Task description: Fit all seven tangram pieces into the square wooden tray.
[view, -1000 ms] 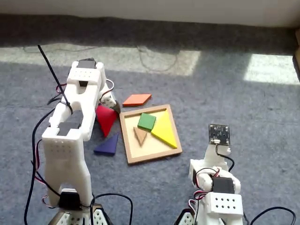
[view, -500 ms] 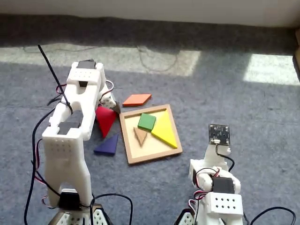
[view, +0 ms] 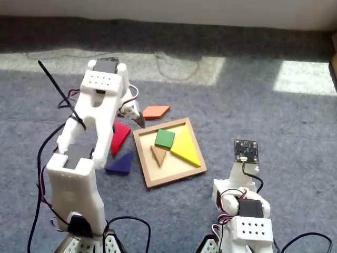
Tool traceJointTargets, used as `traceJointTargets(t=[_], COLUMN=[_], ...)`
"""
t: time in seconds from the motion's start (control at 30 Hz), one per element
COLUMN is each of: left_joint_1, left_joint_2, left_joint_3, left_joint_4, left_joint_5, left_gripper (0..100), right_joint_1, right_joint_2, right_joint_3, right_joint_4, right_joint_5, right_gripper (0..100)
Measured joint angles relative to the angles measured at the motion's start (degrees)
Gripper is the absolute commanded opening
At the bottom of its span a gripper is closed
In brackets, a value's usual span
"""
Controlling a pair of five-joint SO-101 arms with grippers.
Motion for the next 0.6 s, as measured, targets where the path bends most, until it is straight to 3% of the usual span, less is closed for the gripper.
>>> traceJointTargets(t=[0.17,0.47,0.6], left_joint_1=[1.5,-5.9,-6.7], left_joint_2=[-0.2,-0.2,3.3], left_joint_3=[0.0,0.9,1.8], left_joint_4=[0.4,0.4,-3.4], left_joint_5=[-0.2,-7.0,-8.0], left_gripper=[31,31,31], right_joint_1=[0.0,0.0,-0.1], right_joint_2=[0.0,0.0,0.0], right_joint_3=[0.0,0.5,0.6], right_joint_4=[0.0,-0.3,-0.4], right_joint_5=[0.0,0.0,0.0], right_gripper=[20.2,20.2,20.2])
